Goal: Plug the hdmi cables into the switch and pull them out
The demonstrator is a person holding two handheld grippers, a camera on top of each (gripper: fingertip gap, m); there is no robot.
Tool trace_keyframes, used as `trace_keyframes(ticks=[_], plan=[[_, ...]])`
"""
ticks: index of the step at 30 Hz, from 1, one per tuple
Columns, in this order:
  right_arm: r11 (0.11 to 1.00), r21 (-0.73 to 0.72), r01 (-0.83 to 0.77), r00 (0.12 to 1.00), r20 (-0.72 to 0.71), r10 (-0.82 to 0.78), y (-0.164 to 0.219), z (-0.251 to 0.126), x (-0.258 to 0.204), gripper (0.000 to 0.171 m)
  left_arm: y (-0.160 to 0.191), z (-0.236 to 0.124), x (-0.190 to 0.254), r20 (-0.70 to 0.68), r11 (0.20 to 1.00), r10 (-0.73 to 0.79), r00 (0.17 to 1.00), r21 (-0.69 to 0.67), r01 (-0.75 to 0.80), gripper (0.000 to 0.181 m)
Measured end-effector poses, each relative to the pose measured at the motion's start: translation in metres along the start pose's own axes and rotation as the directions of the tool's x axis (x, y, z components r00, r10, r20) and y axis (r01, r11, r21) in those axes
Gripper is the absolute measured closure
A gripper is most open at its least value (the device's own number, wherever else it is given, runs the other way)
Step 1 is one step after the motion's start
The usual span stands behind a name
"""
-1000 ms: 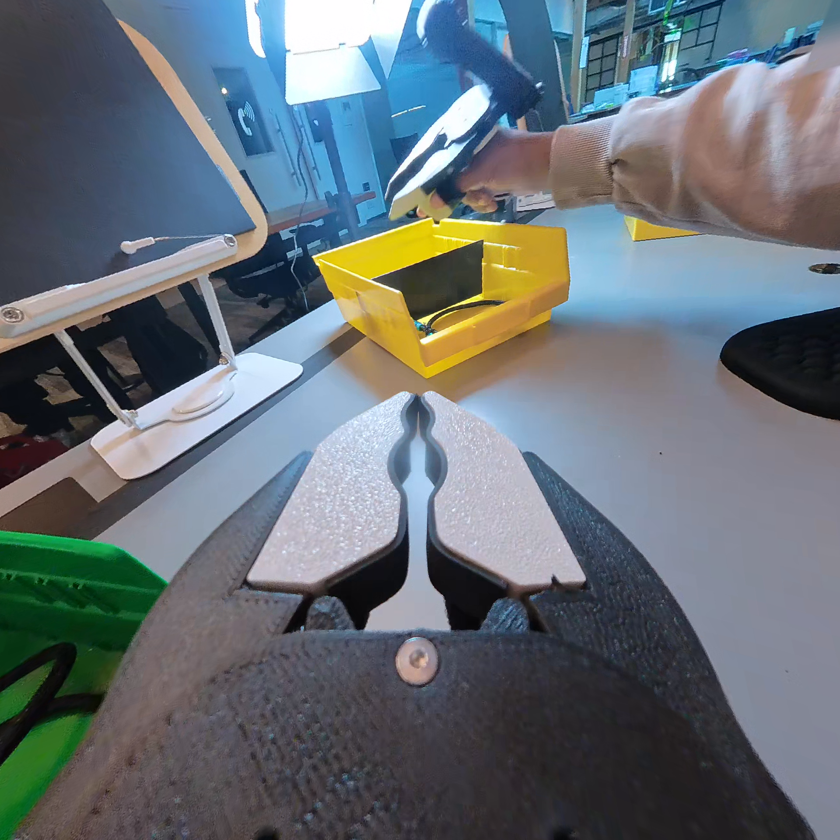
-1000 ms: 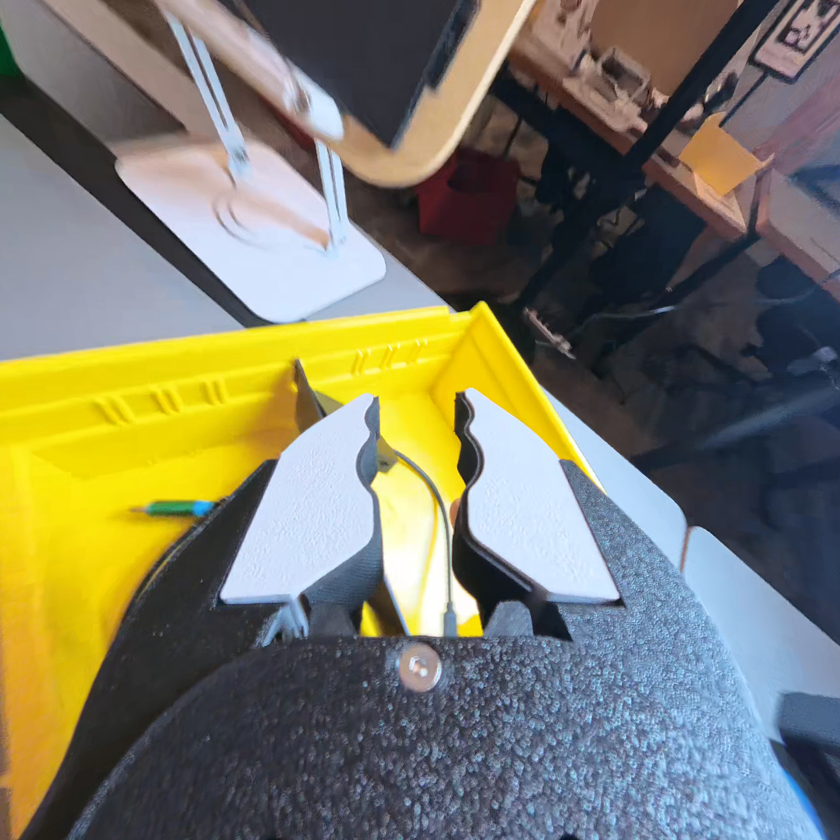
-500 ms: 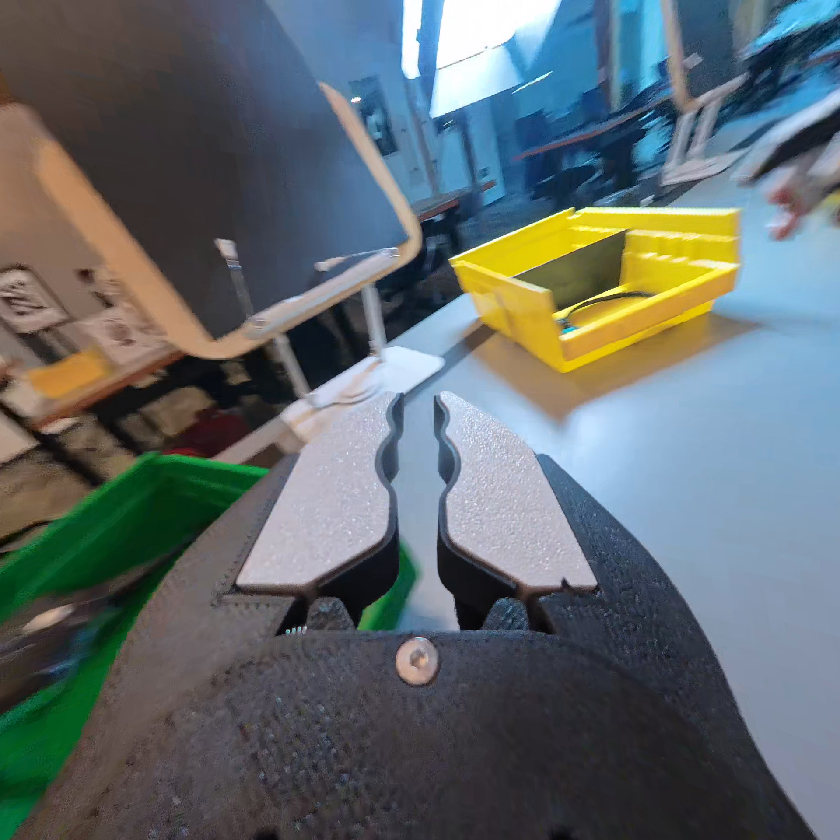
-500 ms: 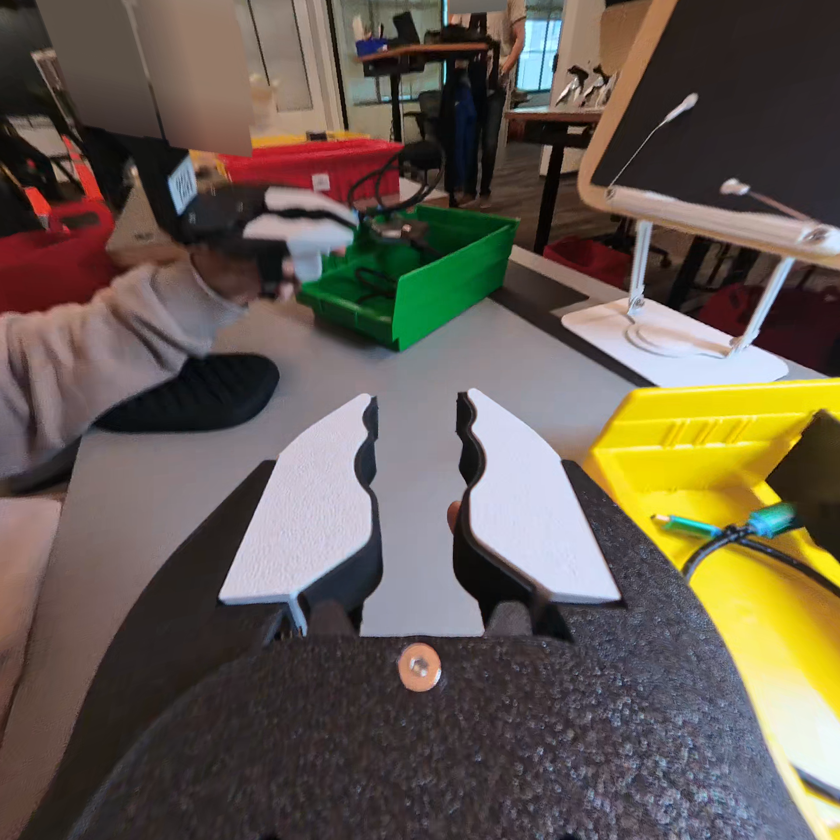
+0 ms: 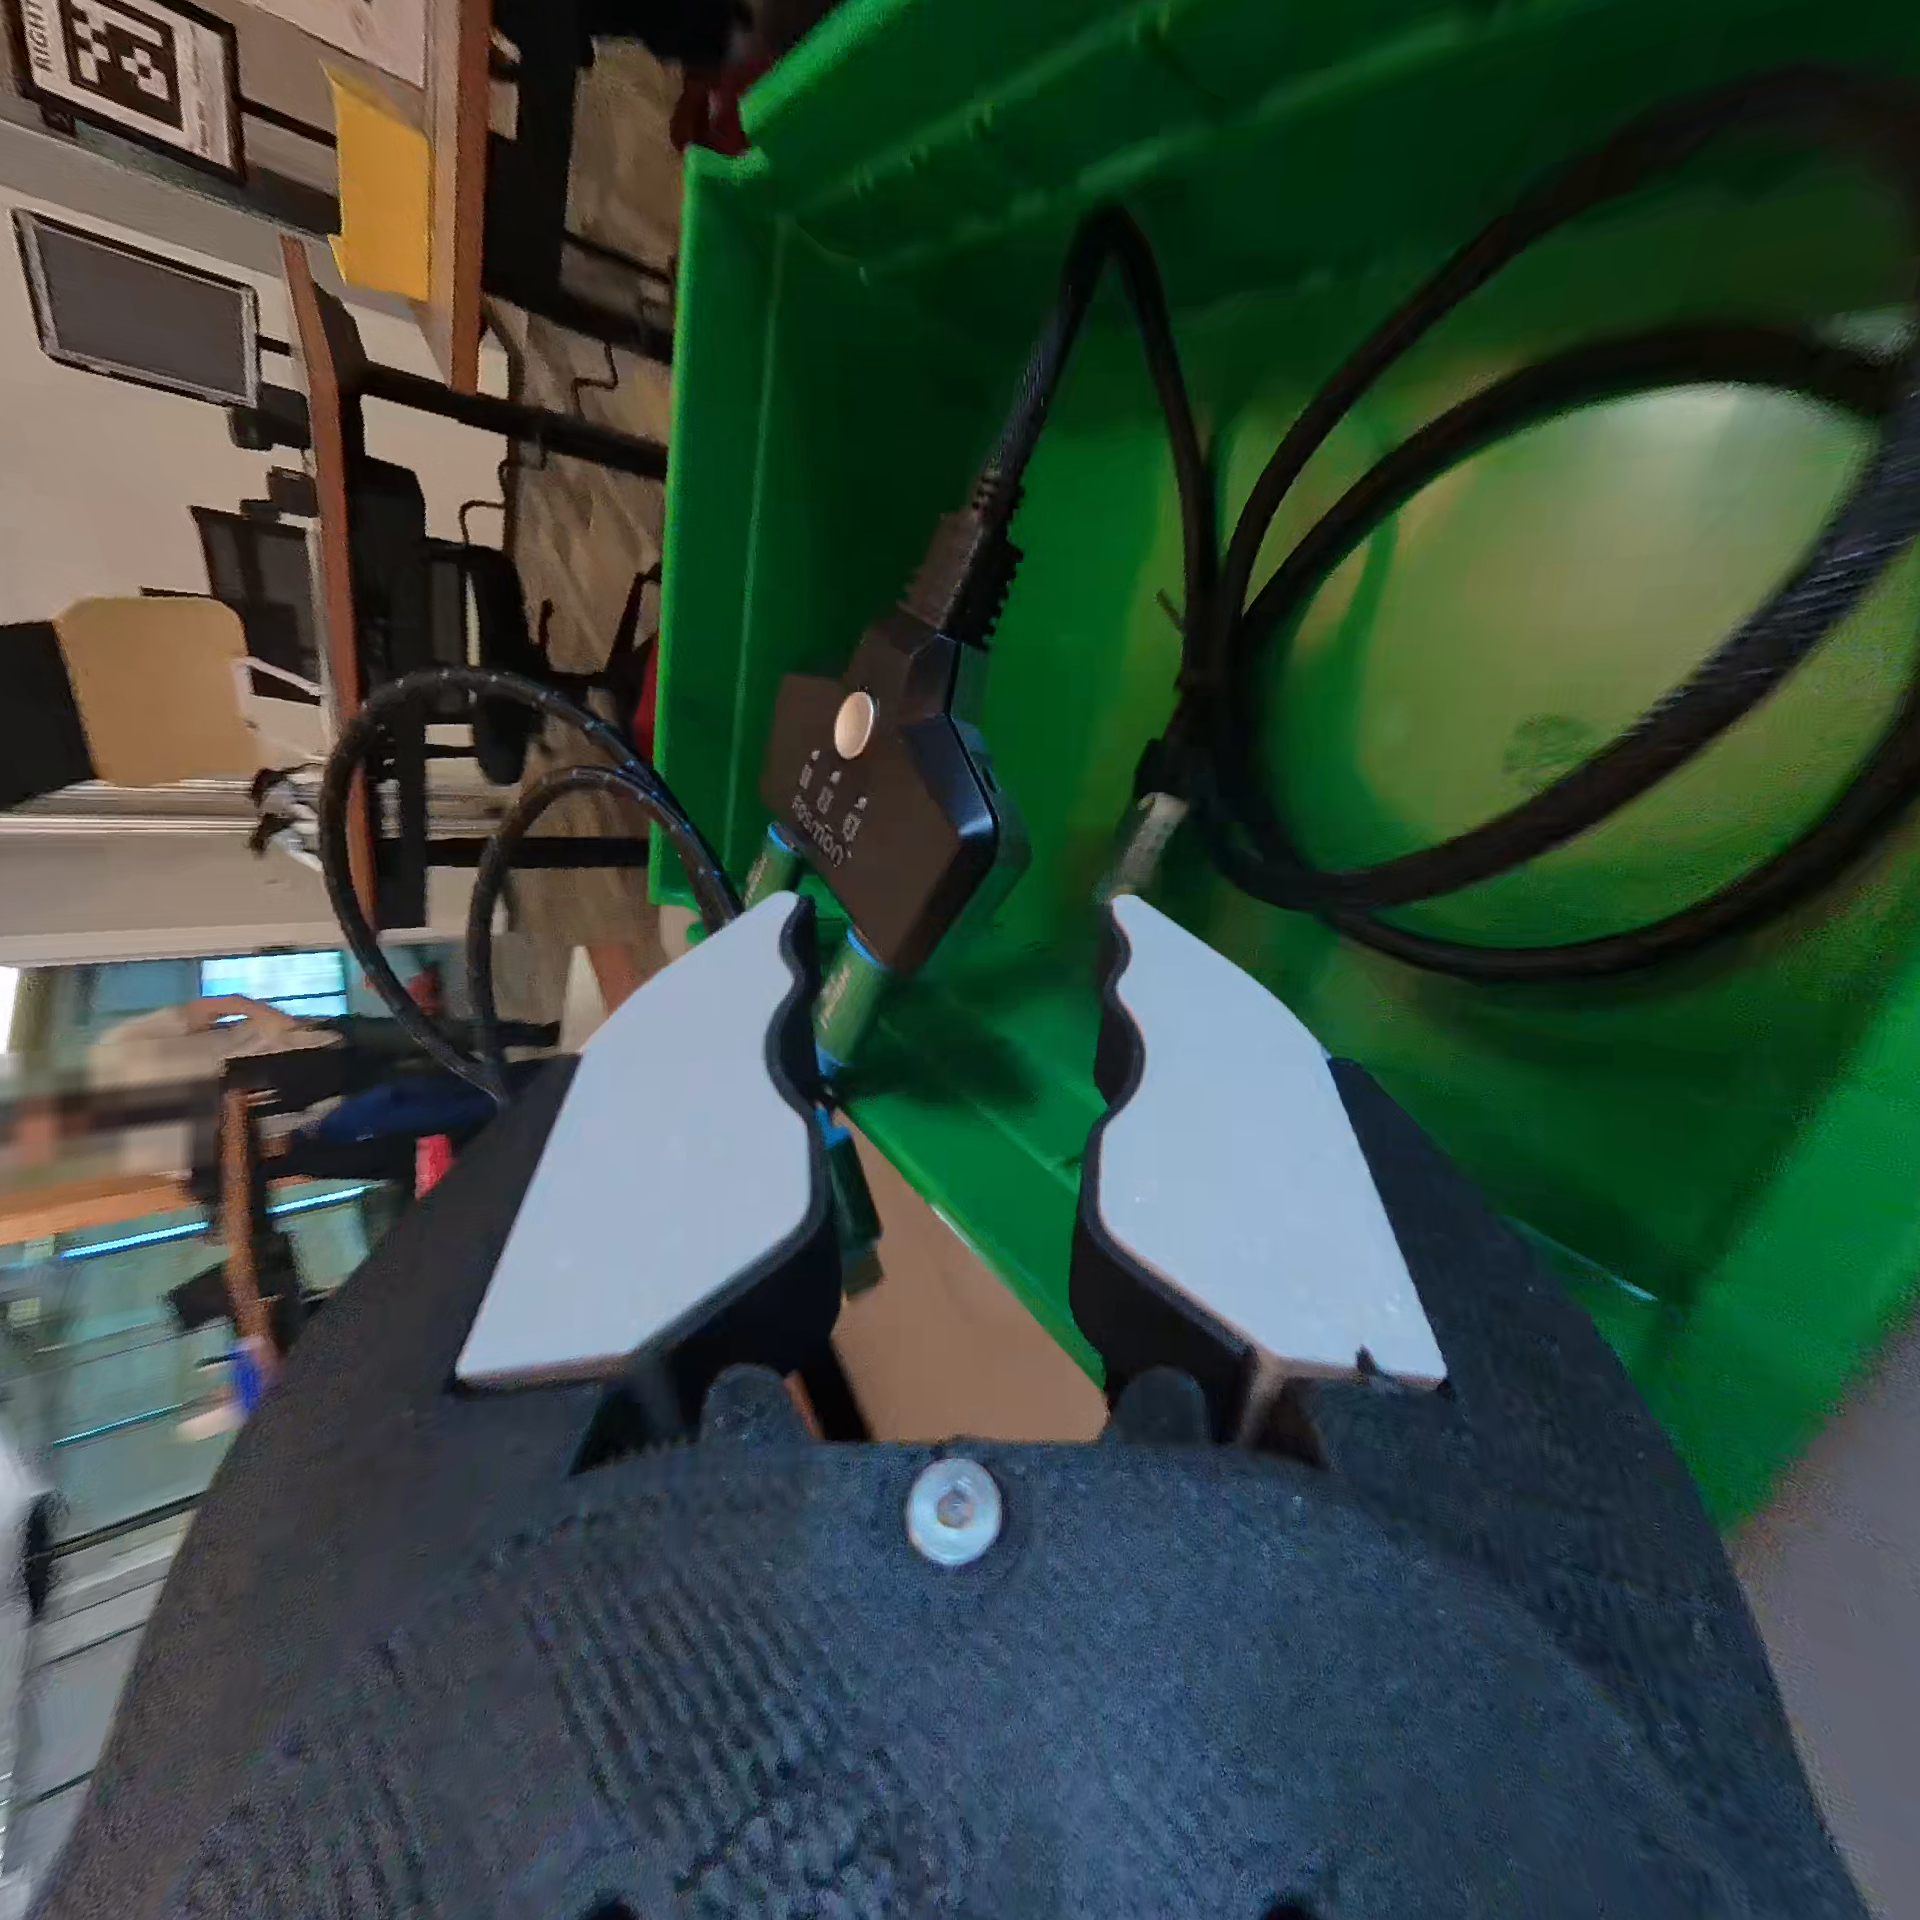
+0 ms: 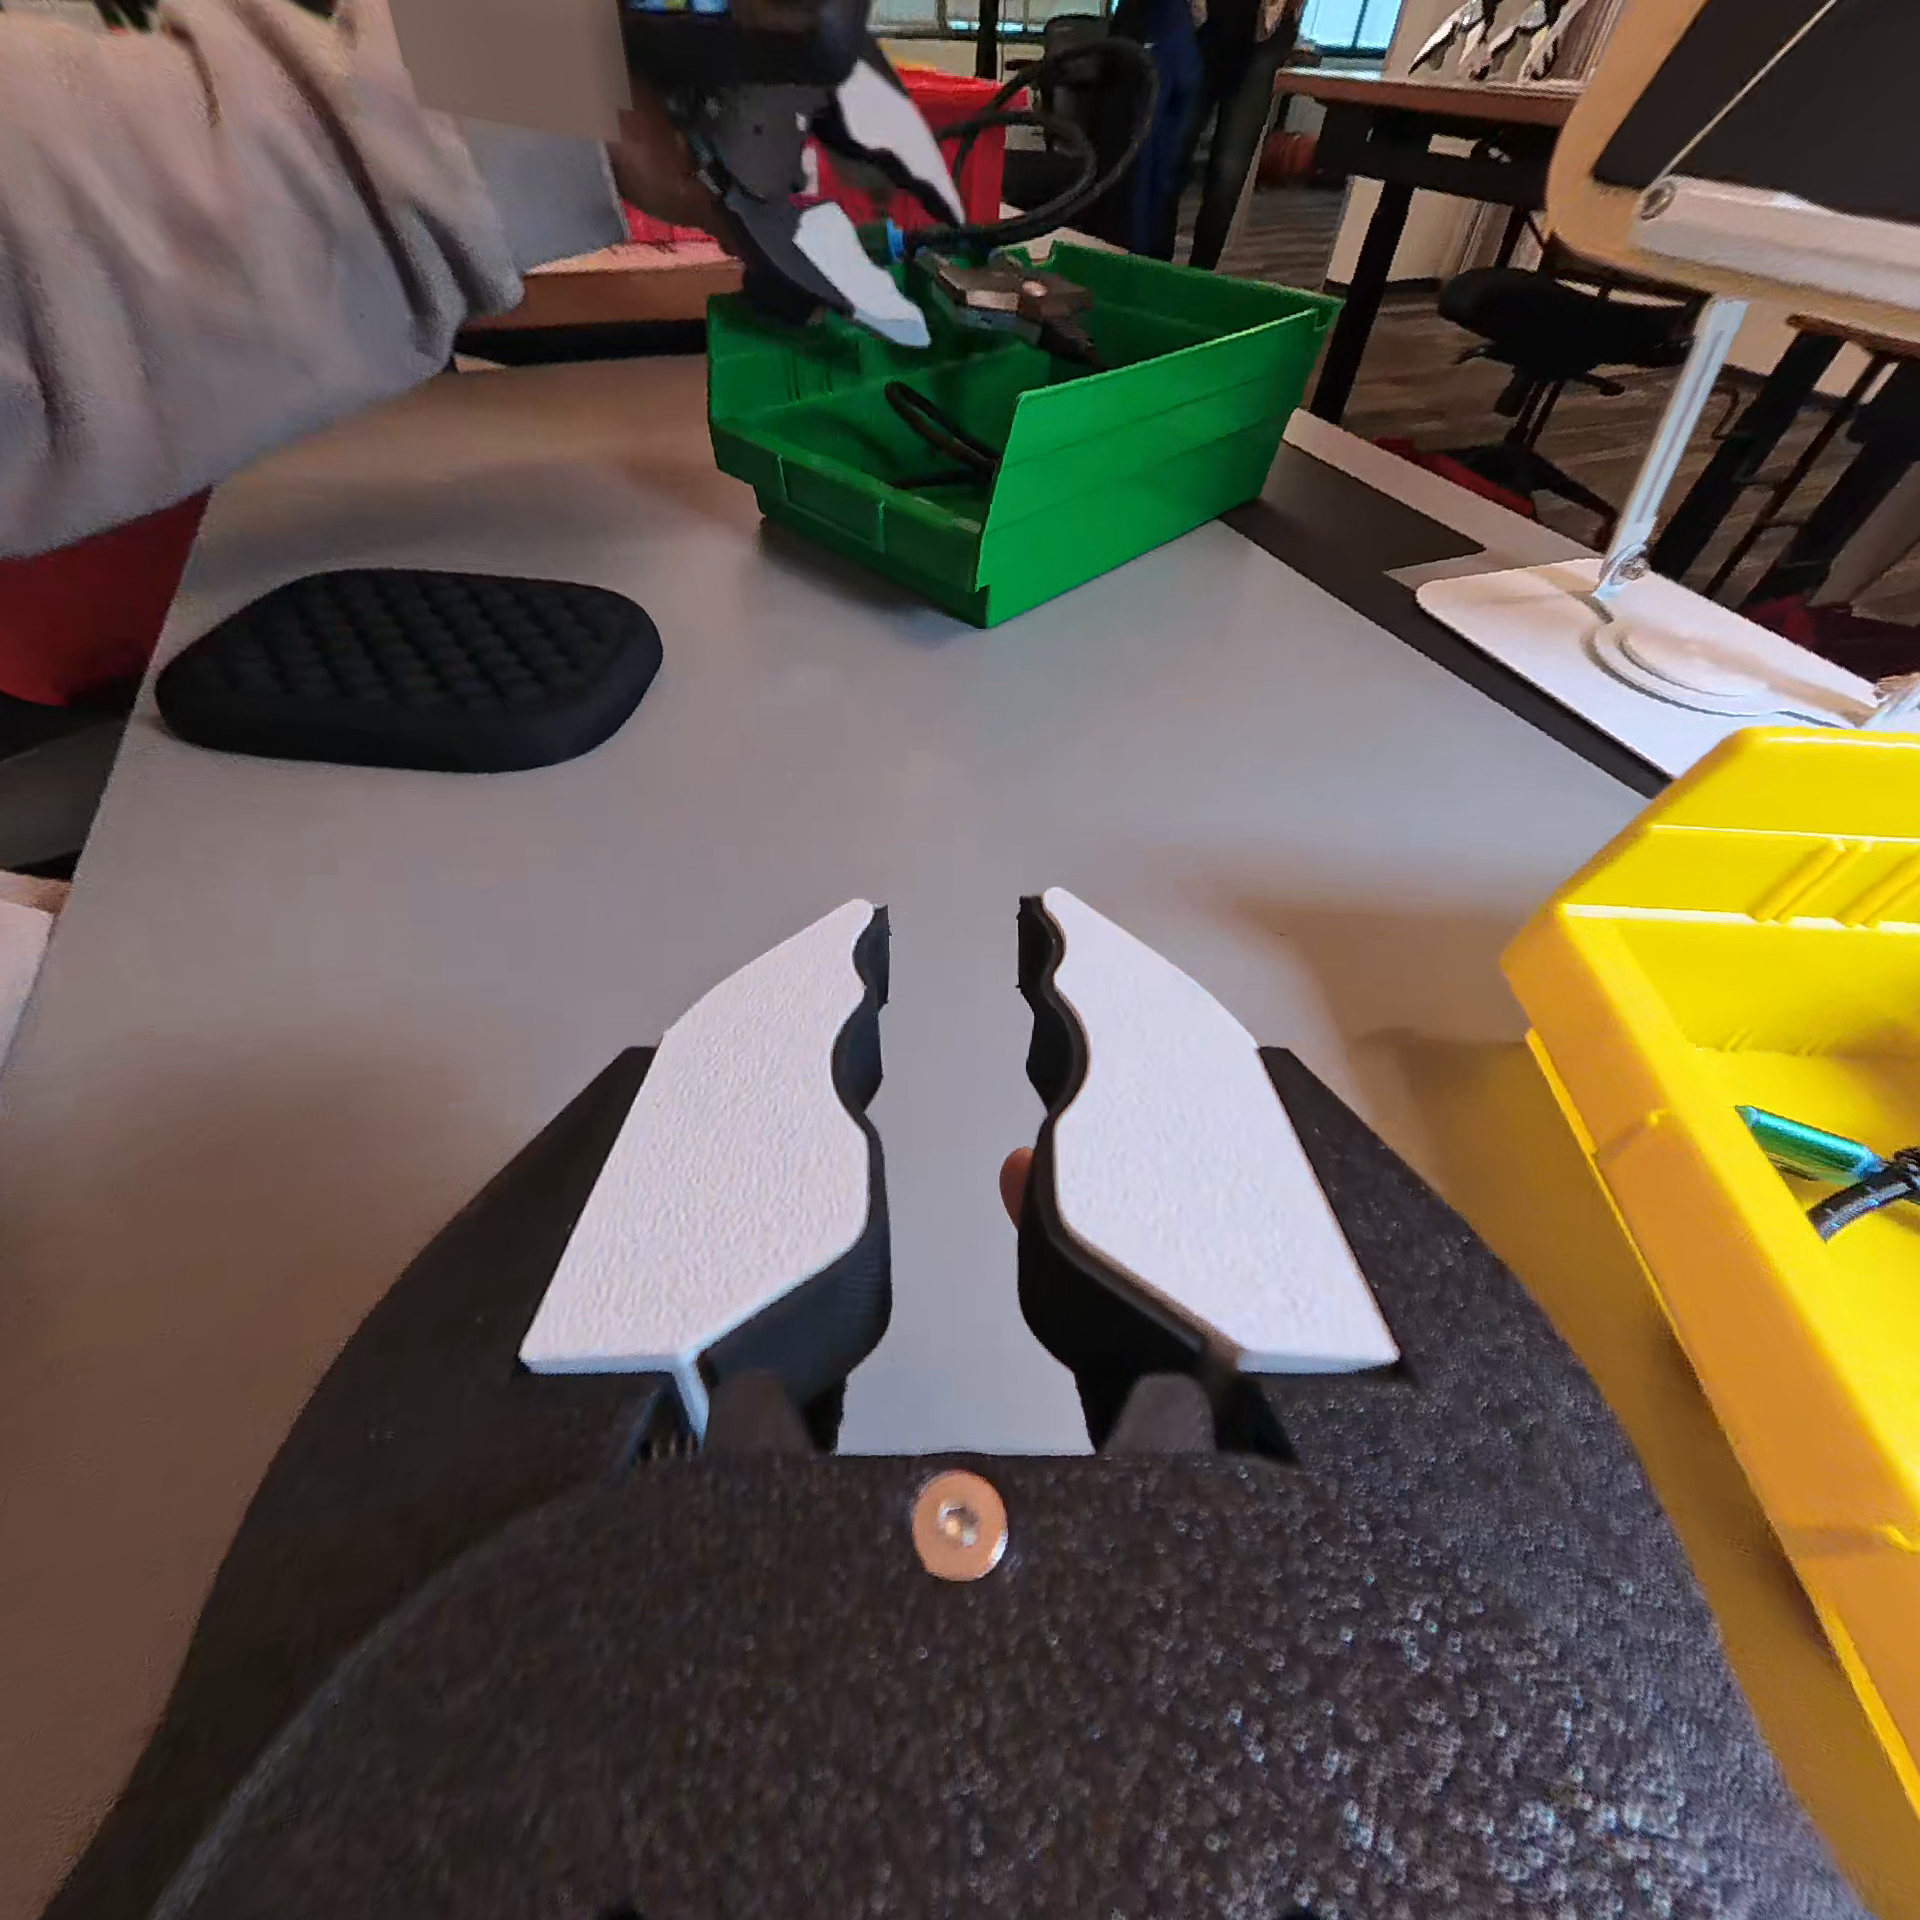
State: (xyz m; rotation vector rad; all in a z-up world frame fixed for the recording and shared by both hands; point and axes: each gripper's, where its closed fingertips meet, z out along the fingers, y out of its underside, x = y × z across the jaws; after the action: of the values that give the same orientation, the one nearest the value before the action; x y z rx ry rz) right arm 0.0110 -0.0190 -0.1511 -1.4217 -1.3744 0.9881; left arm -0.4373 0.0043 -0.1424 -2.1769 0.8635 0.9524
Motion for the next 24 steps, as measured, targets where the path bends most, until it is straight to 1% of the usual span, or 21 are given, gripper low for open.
trace_keyframes(ticks=[3, 4, 6, 7, 8, 10, 12, 14, 17, 20, 24], plan=[[0.999, -0.028, 0.034, 0.999, -0.017, -0.034, 0.008, 0.0, -0.003, 0.148, 0.014, 0.027, -0.006, 0.033, 0.972, 0.178, 0.983, -0.16, -0.171, 0.127], [0.998, -0.035, 0.044, 0.999, -0.024, -0.044, 0.011, -0.001, -0.004, 0.148, 0.019, 0.034, -0.008, 0.044, 0.953, 0.237, 0.97, -0.205, -0.224, 0.13], [0.997, -0.045, 0.067, 0.997, -0.04, -0.069, 0.014, -0.005, -0.004, 0.149, 0.016, 0.038, -0.02, 0.136, 0.917, 0.366, 0.921, -0.224, -0.331, 0.15], [0.996, -0.049, 0.079, 0.995, -0.051, -0.081, 0.015, -0.007, -0.003, 0.15, 0.011, 0.035, -0.027, 0.191, 0.911, 0.392, 0.9, -0.217, -0.351, 0.157], [0.995, -0.048, 0.089, 0.994, -0.061, -0.092, 0.015, -0.008, -0.002, 0.15, 0.005, 0.03, -0.033, 0.23, 0.923, 0.374, 0.898, -0.184, -0.338, 0.161], [0.995, -0.032, 0.092, 0.993, -0.07, -0.094, 0.012, -0.009, 0.001, 0.151, -0.003, 0.017, -0.042, 0.251, 0.962, 0.272, 0.929, -0.106, -0.253, 0.16], [0.997, -0.01, 0.077, 0.995, -0.065, -0.078, 0.005, -0.007, 0.003, 0.151, -0.006, -0.001, -0.059, 0.31, 0.976, 0.22, 0.925, -0.06, -0.212, 0.161], [0.997, 0.006, 0.083, 0.995, -0.063, -0.082, -0.003, -0.004, 0.003, 0.151, -0.01, -0.024, -0.075, 0.352, 0.983, 0.178, 0.919, -0.022, -0.182, 0.161], [0.99, 0.01, 0.144, 0.986, -0.08, -0.143, -0.019, 0.0, 0.001, 0.151, -0.028, -0.065, -0.095, 0.383, 0.99, 0.092, 0.919, 0.064, -0.126, 0.158], [0.974, 0.028, 0.224, 0.969, -0.114, -0.22, -0.051, 0.0, -0.001, 0.151, -0.054, -0.112, -0.11, 0.433, 0.984, 0.08, 0.898, 0.108, -0.14, 0.16], [0.932, 0.078, 0.354, 0.923, -0.188, -0.335, -0.115, -0.001, -0.003, 0.145, -0.102, -0.158, -0.102, 0.401, 0.974, 0.074, 0.913, 0.167, -0.152, 0.161]])
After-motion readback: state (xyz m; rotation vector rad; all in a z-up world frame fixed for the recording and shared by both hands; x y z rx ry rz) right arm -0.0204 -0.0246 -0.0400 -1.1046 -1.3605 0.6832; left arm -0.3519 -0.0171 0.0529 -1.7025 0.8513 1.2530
